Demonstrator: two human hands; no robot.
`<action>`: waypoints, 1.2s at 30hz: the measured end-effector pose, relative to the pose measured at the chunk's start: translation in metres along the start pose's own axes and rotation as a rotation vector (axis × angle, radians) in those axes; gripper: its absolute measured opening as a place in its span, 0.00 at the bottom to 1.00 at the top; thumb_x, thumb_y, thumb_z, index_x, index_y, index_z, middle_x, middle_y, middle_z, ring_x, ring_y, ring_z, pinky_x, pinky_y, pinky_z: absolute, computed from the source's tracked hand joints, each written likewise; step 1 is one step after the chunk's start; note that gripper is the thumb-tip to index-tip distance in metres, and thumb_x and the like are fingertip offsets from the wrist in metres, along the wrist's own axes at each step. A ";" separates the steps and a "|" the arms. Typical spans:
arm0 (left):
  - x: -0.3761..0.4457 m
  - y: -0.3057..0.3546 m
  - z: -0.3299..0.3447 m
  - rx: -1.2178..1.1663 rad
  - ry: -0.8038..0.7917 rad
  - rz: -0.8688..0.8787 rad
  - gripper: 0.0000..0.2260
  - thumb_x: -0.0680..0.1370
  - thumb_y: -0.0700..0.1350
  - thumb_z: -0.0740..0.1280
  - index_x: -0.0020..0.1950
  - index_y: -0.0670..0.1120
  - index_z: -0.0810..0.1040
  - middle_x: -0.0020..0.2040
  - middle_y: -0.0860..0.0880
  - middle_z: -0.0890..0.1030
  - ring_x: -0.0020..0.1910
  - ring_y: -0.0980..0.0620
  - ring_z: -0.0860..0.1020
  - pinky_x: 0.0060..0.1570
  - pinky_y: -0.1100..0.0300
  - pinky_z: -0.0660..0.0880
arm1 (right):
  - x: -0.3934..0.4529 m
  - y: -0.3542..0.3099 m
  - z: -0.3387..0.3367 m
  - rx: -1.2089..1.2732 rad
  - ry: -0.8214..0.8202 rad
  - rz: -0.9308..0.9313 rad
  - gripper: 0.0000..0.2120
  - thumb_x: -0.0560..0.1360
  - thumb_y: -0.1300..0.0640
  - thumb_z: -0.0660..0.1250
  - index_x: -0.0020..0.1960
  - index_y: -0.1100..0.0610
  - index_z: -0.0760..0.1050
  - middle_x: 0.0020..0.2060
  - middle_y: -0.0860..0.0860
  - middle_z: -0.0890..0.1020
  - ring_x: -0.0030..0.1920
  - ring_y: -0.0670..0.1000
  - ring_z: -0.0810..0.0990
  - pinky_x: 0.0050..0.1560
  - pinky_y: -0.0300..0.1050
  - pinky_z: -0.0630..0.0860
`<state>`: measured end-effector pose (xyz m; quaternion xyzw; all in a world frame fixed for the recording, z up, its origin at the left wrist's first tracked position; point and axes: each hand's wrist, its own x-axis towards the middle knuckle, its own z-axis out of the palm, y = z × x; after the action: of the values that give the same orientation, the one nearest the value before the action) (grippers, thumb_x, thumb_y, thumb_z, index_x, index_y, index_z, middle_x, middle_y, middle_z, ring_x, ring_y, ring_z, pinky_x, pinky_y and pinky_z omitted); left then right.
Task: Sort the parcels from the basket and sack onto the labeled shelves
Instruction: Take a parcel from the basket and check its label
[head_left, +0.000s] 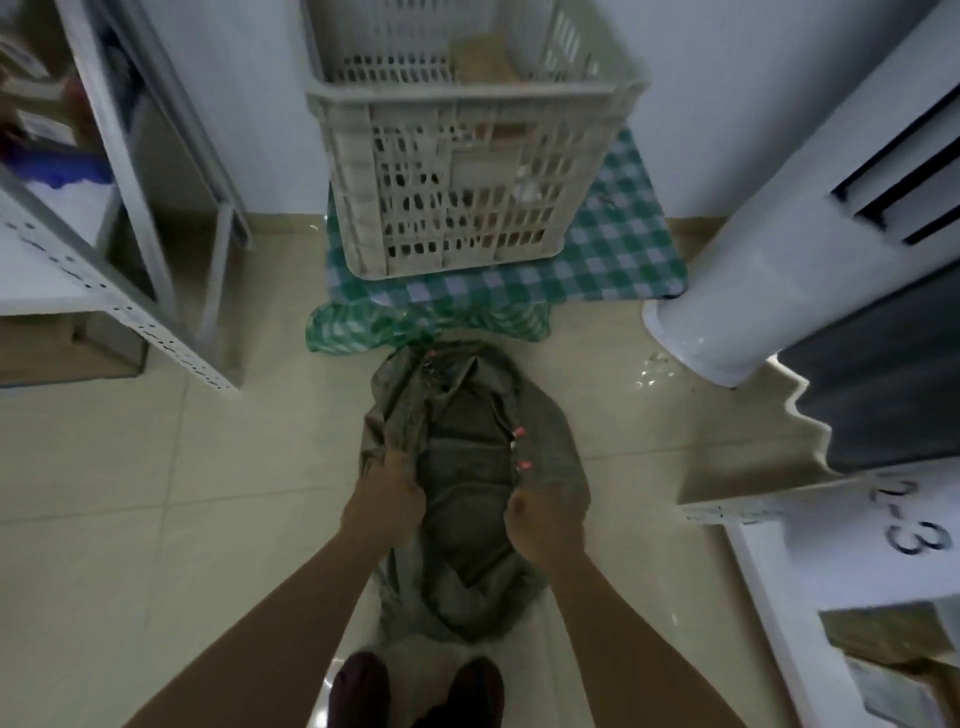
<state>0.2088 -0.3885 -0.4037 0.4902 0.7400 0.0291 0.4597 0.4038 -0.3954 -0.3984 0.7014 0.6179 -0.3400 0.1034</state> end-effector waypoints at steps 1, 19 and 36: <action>0.032 -0.016 0.019 0.035 -0.001 -0.008 0.24 0.79 0.47 0.60 0.74 0.45 0.59 0.69 0.41 0.68 0.67 0.39 0.68 0.63 0.46 0.70 | 0.030 0.005 0.025 0.000 0.006 -0.022 0.10 0.82 0.52 0.56 0.46 0.53 0.72 0.43 0.50 0.75 0.55 0.54 0.79 0.53 0.42 0.70; 0.379 -0.150 0.202 0.253 0.173 0.152 0.42 0.76 0.49 0.66 0.79 0.49 0.40 0.71 0.37 0.67 0.66 0.36 0.70 0.64 0.44 0.68 | 0.377 0.153 0.246 0.048 0.358 0.405 0.29 0.82 0.47 0.57 0.79 0.53 0.51 0.76 0.59 0.59 0.76 0.61 0.57 0.74 0.66 0.45; 0.348 -0.151 0.213 0.129 0.246 0.289 0.32 0.74 0.41 0.67 0.75 0.46 0.55 0.66 0.36 0.70 0.63 0.34 0.72 0.61 0.42 0.71 | 0.320 0.176 0.246 0.171 -0.131 0.057 0.33 0.75 0.42 0.68 0.74 0.57 0.66 0.70 0.55 0.72 0.67 0.56 0.72 0.67 0.47 0.69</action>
<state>0.2209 -0.2914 -0.8275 0.6126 0.7128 0.1071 0.3243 0.4840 -0.3174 -0.8247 0.7012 0.5583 -0.4335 0.0932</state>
